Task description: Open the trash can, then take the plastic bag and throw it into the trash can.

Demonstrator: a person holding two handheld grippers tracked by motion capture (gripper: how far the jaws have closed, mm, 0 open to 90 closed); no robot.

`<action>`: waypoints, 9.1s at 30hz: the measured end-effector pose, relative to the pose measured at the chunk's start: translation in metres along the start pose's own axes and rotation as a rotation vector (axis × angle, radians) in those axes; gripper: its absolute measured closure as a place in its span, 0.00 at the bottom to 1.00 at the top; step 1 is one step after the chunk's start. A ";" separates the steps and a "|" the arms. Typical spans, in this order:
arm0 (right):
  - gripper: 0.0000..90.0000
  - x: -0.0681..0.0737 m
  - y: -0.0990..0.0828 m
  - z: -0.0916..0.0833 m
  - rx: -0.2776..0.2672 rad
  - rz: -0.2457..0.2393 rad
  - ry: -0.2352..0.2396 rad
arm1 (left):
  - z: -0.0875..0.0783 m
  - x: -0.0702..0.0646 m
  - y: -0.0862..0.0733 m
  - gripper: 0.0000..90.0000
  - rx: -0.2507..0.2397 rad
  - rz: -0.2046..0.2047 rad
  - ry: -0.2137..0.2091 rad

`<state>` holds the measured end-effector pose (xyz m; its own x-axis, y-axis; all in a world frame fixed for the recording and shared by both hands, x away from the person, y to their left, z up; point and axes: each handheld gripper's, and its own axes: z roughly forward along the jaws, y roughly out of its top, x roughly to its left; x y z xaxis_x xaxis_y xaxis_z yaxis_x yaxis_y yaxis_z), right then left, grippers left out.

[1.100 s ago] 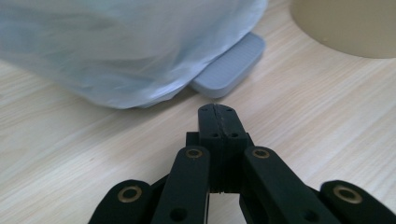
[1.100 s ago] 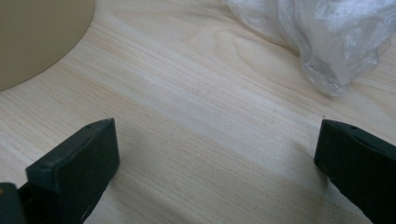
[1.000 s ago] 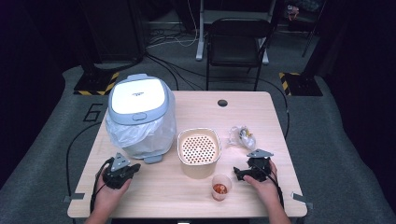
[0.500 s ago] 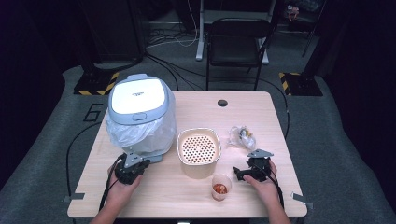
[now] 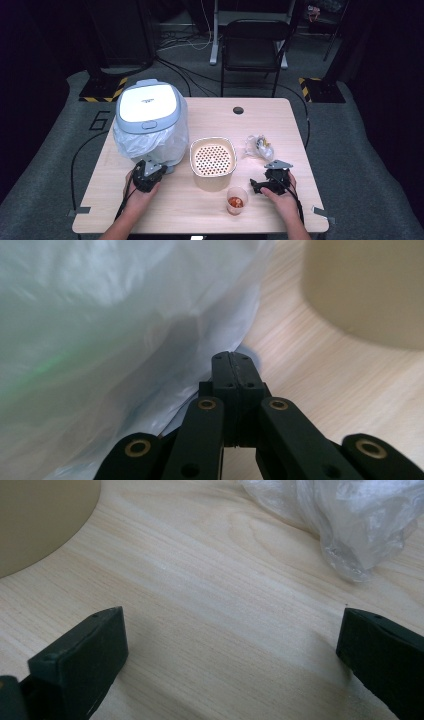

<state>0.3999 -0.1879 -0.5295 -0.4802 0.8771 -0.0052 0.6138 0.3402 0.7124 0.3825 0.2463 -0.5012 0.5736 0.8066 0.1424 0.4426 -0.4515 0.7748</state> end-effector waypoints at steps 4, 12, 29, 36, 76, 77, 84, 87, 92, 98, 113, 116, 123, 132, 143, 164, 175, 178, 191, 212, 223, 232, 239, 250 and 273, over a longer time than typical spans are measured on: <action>0.00 0.000 0.000 0.000 0.001 0.002 -0.001 | 0.001 0.001 -0.005 1.00 -0.022 -0.033 -0.019; 0.00 0.001 -0.001 -0.001 -0.003 0.007 -0.003 | 0.003 0.000 -0.010 1.00 -0.047 0.061 0.018; 0.00 0.000 -0.002 -0.001 -0.003 -0.003 -0.004 | 0.006 -0.002 -0.014 1.00 -0.054 0.068 0.039; 0.00 0.002 -0.003 -0.003 -0.009 0.020 -0.012 | 0.009 -0.002 -0.016 1.00 -0.052 0.068 0.037; 0.16 -0.019 0.027 -0.050 -0.045 0.001 -0.100 | 0.013 -0.004 -0.022 1.00 -0.068 0.065 0.052; 0.16 -0.021 0.030 -0.050 -0.051 0.007 -0.097 | 0.013 -0.005 -0.022 1.00 -0.067 0.068 0.055; 0.08 -0.024 0.054 -0.047 -0.062 -0.017 -0.082 | 0.013 -0.005 -0.023 1.00 -0.066 0.073 0.058; 0.04 -0.024 0.063 -0.044 -0.062 -0.039 -0.093 | 0.013 -0.005 -0.023 1.00 -0.066 0.076 0.062; 0.07 -0.029 0.078 -0.030 -0.057 -0.023 -0.103 | 0.013 -0.005 -0.022 1.00 -0.064 0.072 0.056; 0.19 -0.041 0.086 -0.006 -0.042 0.032 -0.094 | 0.013 -0.006 -0.022 1.00 -0.064 0.076 0.062; 0.59 -0.046 0.080 0.026 0.054 0.035 -0.097 | 0.014 -0.007 -0.022 1.00 -0.067 0.076 0.069; 0.70 -0.046 0.079 0.026 0.048 0.031 -0.077 | 0.014 -0.006 -0.023 1.00 -0.068 0.072 0.063; 0.79 -0.042 0.085 0.013 0.019 0.050 -0.040 | 0.013 -0.006 -0.022 1.00 -0.066 0.073 0.061; 0.81 -0.036 0.106 -0.030 -0.023 0.007 0.018 | 0.014 -0.007 -0.022 1.00 -0.066 0.079 0.072; 0.82 -0.016 0.140 -0.089 -0.121 -0.039 0.086 | 0.014 -0.007 -0.022 1.00 -0.066 0.081 0.072; 0.82 0.039 0.209 -0.129 -0.215 -0.167 0.253 | 0.014 -0.008 -0.023 1.00 -0.072 0.083 0.083; 0.82 0.072 0.235 -0.125 -0.221 -0.208 0.319 | 0.014 -0.008 -0.023 1.00 -0.072 0.075 0.077; 0.82 0.079 0.240 -0.122 -0.217 -0.218 0.328 | 0.014 -0.008 -0.023 1.00 -0.075 0.076 0.074; 0.82 0.119 0.265 -0.117 -0.213 -0.277 0.390 | 0.013 -0.006 -0.022 1.00 -0.072 0.109 0.094; 0.82 0.170 0.307 -0.083 -0.229 -0.299 0.435 | 0.015 -0.007 -0.023 1.00 -0.087 0.096 0.104; 0.81 0.189 0.323 -0.060 -0.216 -0.314 0.412 | 0.012 -0.005 -0.021 1.00 -0.063 0.112 0.088; 0.80 0.203 0.330 -0.044 -0.223 -0.305 0.394 | 0.013 -0.006 -0.022 1.00 -0.057 0.104 0.082; 0.49 0.209 0.331 -0.034 -0.230 -0.305 0.327 | 0.013 -0.006 -0.022 1.00 -0.059 0.102 0.081; 0.43 0.199 0.319 -0.045 -0.257 -0.297 0.332 | 0.013 -0.006 -0.022 1.00 -0.060 0.104 0.081; 0.24 0.158 0.224 -0.099 -0.246 -0.353 0.382 | 0.013 -0.010 -0.023 1.00 -0.065 0.097 0.086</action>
<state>0.3990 -0.0064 -0.3012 -0.8498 0.5246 -0.0508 0.2333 0.4609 0.8563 0.3762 0.2438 -0.5285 0.5493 0.7914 0.2682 0.3406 -0.5052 0.7930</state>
